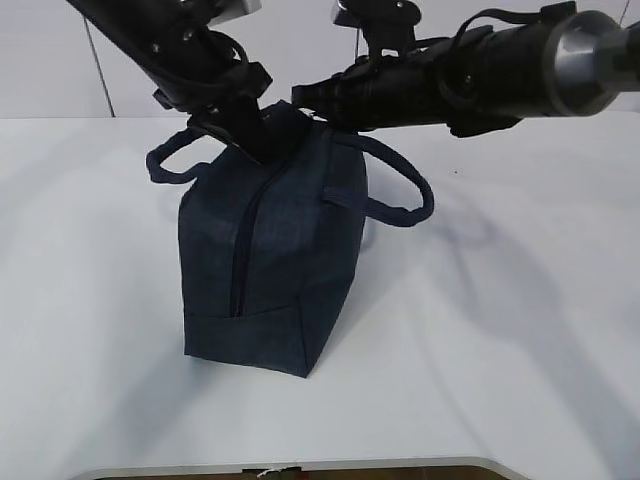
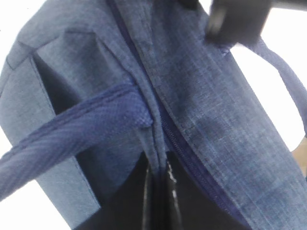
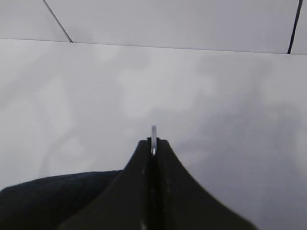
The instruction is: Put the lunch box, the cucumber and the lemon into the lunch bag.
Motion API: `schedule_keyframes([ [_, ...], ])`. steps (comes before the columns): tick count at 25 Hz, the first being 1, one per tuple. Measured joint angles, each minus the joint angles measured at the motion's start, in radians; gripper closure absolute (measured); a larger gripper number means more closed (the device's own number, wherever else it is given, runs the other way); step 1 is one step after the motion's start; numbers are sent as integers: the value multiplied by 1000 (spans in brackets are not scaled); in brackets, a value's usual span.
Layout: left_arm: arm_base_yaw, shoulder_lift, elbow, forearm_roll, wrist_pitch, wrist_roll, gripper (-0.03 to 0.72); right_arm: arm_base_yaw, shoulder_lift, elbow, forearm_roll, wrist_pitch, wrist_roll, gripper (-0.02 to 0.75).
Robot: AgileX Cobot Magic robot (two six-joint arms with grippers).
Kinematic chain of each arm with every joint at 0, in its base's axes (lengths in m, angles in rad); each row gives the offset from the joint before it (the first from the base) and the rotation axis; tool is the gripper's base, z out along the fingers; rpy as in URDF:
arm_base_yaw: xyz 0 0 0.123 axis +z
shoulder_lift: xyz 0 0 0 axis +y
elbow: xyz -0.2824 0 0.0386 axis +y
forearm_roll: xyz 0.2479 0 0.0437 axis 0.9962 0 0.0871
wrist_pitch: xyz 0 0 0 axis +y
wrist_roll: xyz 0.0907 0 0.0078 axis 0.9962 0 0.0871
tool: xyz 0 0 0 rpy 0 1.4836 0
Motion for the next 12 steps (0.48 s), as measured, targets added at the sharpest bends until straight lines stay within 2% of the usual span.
schedule_keyframes([
  [7,-13,0,-4,-6,-11,0,702,-73,0,0,0,-127,151,733],
  [12,-15,2,-4,-6,-12,0,702,-91,30,0,0,-193,276,733],
])
